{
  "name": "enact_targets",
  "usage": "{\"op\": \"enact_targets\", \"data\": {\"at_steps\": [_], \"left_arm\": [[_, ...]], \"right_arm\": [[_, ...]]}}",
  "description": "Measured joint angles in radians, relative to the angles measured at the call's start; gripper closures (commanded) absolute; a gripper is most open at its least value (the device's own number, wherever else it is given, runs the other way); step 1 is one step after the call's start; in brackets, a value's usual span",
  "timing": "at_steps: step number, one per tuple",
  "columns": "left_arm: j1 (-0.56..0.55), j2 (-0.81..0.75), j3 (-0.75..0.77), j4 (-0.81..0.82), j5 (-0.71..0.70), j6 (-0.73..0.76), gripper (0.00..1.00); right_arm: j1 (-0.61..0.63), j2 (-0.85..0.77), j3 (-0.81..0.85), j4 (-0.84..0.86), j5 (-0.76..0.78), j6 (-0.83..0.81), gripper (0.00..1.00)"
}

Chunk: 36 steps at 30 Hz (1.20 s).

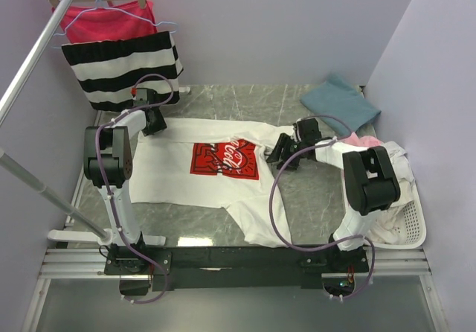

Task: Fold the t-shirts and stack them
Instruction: Fold the flattened tshirt in 1/3 of the way

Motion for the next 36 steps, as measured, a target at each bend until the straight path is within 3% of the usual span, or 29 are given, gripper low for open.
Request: {"op": "enact_targets", "data": {"at_steps": [4,7,8,10,17,29,36], "left_arm": [[0.0,0.0,0.0,0.0,0.0,0.002,0.5],[0.0,0.0,0.0,0.001,-0.001,0.002,0.5],[0.0,0.0,0.0,0.001,-0.001,0.003,0.5],[0.0,0.0,0.0,0.001,-0.001,0.004,0.5],[0.0,0.0,-0.001,0.001,-0.001,0.006,0.5],[0.0,0.0,-0.001,0.002,0.0,0.007,0.5],[0.0,0.0,-0.002,0.005,0.001,0.007,0.5]], "right_arm": [[0.01,0.059,0.056,0.019,-0.041,-0.006,0.42],[0.016,0.085,0.068,0.049,-0.063,-0.013,0.64],[0.018,0.092,0.068,0.05,-0.066,-0.016,0.83],[0.018,0.105,0.069,0.048,-0.067,-0.02,1.0],[0.02,0.052,0.041,-0.004,0.055,-0.015,1.0],[0.051,-0.415,-0.102,-0.301,0.52,0.136,1.0],[0.084,-0.456,-0.152,-0.443,0.658,0.23,1.0]]}}
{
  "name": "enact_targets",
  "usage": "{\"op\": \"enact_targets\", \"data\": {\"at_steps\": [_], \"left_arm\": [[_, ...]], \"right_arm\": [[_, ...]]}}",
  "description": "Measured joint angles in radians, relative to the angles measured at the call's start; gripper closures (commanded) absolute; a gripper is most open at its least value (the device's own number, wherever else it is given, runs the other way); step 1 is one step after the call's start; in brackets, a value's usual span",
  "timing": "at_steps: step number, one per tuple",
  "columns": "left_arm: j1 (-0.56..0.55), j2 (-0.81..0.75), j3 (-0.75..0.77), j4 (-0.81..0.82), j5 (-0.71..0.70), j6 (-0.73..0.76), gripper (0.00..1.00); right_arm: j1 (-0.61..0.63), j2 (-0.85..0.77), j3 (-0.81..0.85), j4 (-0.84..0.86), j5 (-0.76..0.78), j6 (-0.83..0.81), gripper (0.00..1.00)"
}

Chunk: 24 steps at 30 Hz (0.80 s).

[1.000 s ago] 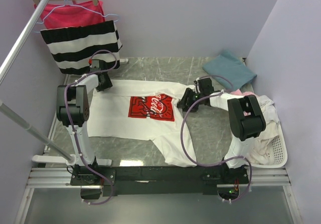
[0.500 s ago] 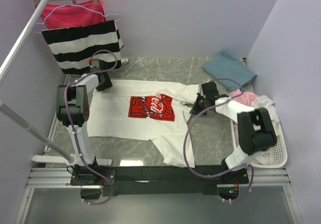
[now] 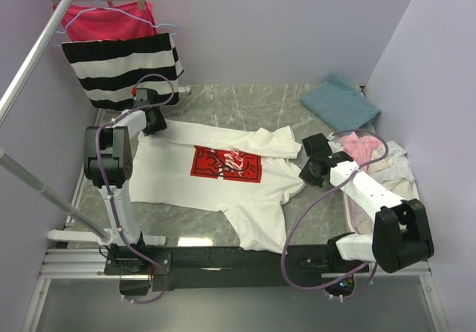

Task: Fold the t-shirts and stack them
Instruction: Fold the flattened tshirt in 1/3 of the way

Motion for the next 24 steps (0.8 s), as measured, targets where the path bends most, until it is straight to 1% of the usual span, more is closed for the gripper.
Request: {"op": "enact_targets", "data": {"at_steps": [1,2,3,4,5,6,7,8,10,12,15,18,22,24], "left_arm": [[0.0,0.0,-0.001,0.002,0.0,0.0,0.49],[0.0,0.0,-0.002,0.004,0.001,0.0,0.49],[-0.001,0.0,-0.003,0.006,0.003,0.0,0.49],[-0.002,0.0,-0.003,0.007,0.006,0.0,0.49],[-0.002,0.0,-0.003,0.009,0.011,0.0,0.49],[-0.003,0.0,-0.003,0.01,0.015,0.0,0.49],[-0.003,0.0,-0.003,0.011,0.018,0.0,0.49],[-0.003,0.0,-0.003,0.011,0.02,0.0,0.49],[-0.003,-0.001,-0.003,0.013,0.025,0.0,0.49],[-0.003,-0.003,-0.005,0.015,0.026,0.0,0.48],[-0.005,-0.006,-0.008,0.017,0.026,0.0,0.48],[-0.006,-0.016,-0.022,0.019,0.024,0.0,0.48],[-0.008,-0.028,-0.034,0.01,0.021,0.0,0.48],[-0.008,-0.028,-0.034,0.008,0.017,0.0,0.48]], "right_arm": [[0.002,-0.006,0.001,-0.014,0.021,0.013,1.0],[0.002,-0.016,0.001,-0.026,0.04,0.026,0.89],[0.002,-0.032,0.001,-0.033,0.053,0.035,0.85],[0.002,-0.051,0.002,-0.035,0.062,0.043,0.66],[0.002,-0.067,0.005,-0.036,0.068,0.047,0.51],[0.002,-0.08,0.009,-0.037,0.079,0.048,0.4],[0.002,-0.086,0.014,-0.04,0.093,0.048,0.35],[0.0,-0.087,0.024,-0.047,0.109,0.038,0.31],[-0.004,-0.072,0.054,-0.048,0.125,0.016,0.28],[-0.011,-0.042,0.095,-0.037,0.122,-0.01,0.27],[-0.022,0.043,0.186,0.011,0.102,-0.058,0.27],[-0.047,0.165,0.27,0.089,0.05,-0.1,0.27],[-0.11,0.4,0.409,0.185,-0.047,-0.139,0.27],[-0.129,0.488,0.448,0.221,-0.079,-0.157,0.27]]}}
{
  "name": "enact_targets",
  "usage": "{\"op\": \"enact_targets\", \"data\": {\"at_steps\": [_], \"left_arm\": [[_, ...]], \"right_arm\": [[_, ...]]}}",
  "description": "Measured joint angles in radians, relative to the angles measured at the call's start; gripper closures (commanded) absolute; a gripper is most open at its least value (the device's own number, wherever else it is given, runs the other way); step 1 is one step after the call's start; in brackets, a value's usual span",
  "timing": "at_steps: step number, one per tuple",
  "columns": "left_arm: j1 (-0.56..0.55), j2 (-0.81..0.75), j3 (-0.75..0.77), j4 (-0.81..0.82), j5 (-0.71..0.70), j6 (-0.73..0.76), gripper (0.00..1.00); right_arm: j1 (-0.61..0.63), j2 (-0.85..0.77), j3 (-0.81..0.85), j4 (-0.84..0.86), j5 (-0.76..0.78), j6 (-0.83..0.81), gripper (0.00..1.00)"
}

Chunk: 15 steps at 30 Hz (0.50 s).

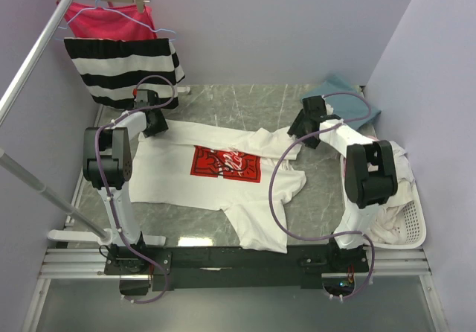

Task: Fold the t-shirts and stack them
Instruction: Fold the flattened tshirt in 1/3 of the way

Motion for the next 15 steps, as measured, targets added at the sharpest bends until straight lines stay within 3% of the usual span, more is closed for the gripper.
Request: {"op": "enact_targets", "data": {"at_steps": [12,15], "left_arm": [[-0.001,0.0,0.0,-0.008,-0.014,0.003,0.48],[-0.001,0.0,0.001,-0.01,-0.014,0.003,0.48]], "right_arm": [[-0.051,0.161,0.054,0.056,-0.215,-0.043,0.28],[-0.054,0.193,0.085,0.068,-0.276,-0.045,0.42]]}}
